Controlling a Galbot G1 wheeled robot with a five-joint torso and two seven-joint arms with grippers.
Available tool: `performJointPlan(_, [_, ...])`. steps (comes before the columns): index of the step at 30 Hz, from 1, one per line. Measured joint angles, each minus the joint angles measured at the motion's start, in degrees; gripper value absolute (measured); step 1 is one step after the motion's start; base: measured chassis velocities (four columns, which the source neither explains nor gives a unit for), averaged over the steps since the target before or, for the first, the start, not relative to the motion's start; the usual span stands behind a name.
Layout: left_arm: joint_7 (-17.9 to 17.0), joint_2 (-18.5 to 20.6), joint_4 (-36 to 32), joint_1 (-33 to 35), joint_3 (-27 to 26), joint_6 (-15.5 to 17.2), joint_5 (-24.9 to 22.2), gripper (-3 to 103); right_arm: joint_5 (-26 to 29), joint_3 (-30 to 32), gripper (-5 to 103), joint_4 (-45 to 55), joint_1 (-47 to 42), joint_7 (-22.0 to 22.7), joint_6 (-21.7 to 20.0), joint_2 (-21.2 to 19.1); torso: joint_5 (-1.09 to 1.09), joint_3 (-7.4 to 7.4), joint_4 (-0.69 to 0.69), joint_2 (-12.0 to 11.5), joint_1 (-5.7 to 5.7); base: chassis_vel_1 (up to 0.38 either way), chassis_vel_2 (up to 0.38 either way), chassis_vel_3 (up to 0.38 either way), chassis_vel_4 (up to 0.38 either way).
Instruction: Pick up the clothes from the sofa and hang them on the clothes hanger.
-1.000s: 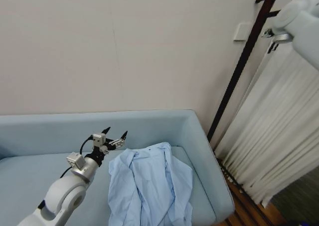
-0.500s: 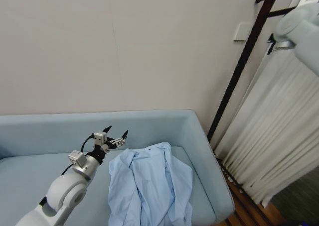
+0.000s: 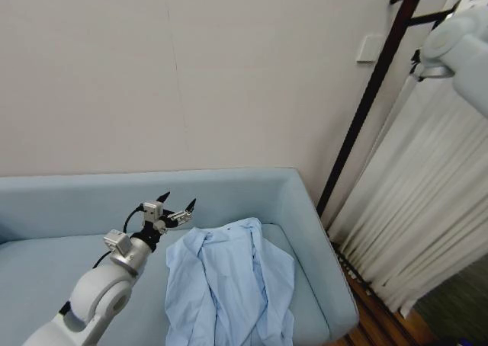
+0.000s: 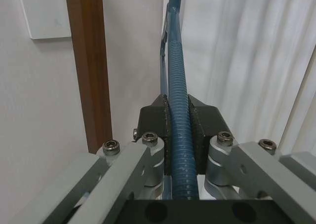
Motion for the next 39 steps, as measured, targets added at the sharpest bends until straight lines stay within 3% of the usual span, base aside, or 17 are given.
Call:
performJointPlan(8, [0.0,-0.2,-0.3,0.3,-0.1,0.0,0.0,100,-0.1,-1.4,12,4.6,1.5,-0.1,-0.1,-1.9,-0.01,0.0,0.02,0.0,0.0,0.0,0.0,0.0,0.0])
performJointPlan(17, [0.0,-0.9,-1.0,1.1,0.0,0.0,0.4,100,3.4,-3.4,12,12.0,3.4,2.1,-0.9,-5.1,-0.02,0.0,0.02,0.0,0.0,0.0,0.0,0.0,0.0])
performJointPlan(22, [-0.1,-1.4,-1.1,1.9,-0.6,-0.3,0.5,100,5.3,-3.7,12,19.8,3.4,1.8,-1.4,-11.0,-0.02,0.0,0.02,0.0,0.0,0.0,0.0,0.0,0.0])
performJointPlan(25, [-0.3,-1.8,-1.0,2.4,-1.0,-0.5,0.7,100,5.8,0.1,12,27.7,0.0,-1.1,-1.8,-17.8,0.01,-0.01,-0.02,0.0,0.0,0.0,0.0,0.0,0.0])
performJointPlan(26, [-0.3,-1.8,-1.0,2.4,-1.0,-0.5,0.7,100,5.8,0.1,12,27.7,0.0,-1.1,-1.8,-17.8,0.01,-0.01,-0.02,0.0,0.0,0.0,0.0,0.0,0.0])
performJointPlan(28, [-0.9,-2.0,-0.3,2.7,-1.1,-0.7,0.8,100,5.2,9.8,12,34.6,-7.1,-5.8,-1.2,-23.4,0.03,0.0,-0.01,0.0,0.0,0.0,0.0,0.0,0.0])
performJointPlan(30, [-1.3,-1.9,0.5,3.1,-1.1,-0.9,0.9,100,3.1,15.7,12,42.7,-17.1,-9.9,2.5,-28.8,-0.11,-0.04,-0.05,0.0,-0.02,0.0,0.0,0.0,0.0])
performJointPlan(31, [-1.4,-1.7,1.2,3.4,-1.1,-1.1,1.2,100,1.3,17.5,12,47.2,-23.3,-12.5,4.5,-32.2,0.02,-0.01,0.01,0.0,-0.01,0.0,0.0,0.0,0.0])
performJointPlan(32, [-1.4,-1.7,1.2,3.4,-1.1,-1.1,1.2,100,1.3,17.5,12,47.2,-23.3,-12.5,4.5,-32.2,0.02,-0.01,0.01,0.0,-0.01,0.0,0.0,0.0,0.0])
performJointPlan(34, [-1.6,-1.4,2.1,3.8,-1.1,-1.2,1.4,100,-2.1,21.3,12,52.1,-32.4,-16.7,7.5,-36.8,0.15,0.01,0.04,0.0,0.01,0.0,0.0,0.0,0.0])
performJointPlan(36, [-2.0,-1.3,3.8,3.9,-1.0,-1.4,1.6,100,-4.7,23.8,12,55.5,-40.1,-20.5,10.7,-40.1,-0.18,-0.03,-0.02,0.0,-0.01,0.0,0.0,0.0,0.0])
performJointPlan(38, [-2.3,-1.3,4.5,3.9,-0.8,-1.4,1.6,100,-4.9,23.7,12,56.4,-42.2,-21.8,11.5,-40.8,-0.16,-0.02,-0.02,0.0,-0.01,0.0,0.0,0.0,0.0])
performJointPlan(39, [-2.5,-1.4,5.1,3.9,-0.6,-1.4,1.6,100,-4.9,23.5,12,56.9,-43.4,-22.7,11.9,-41.1,-0.05,-0.01,-0.02,0.0,-0.01,0.0,0.0,0.0,0.0])
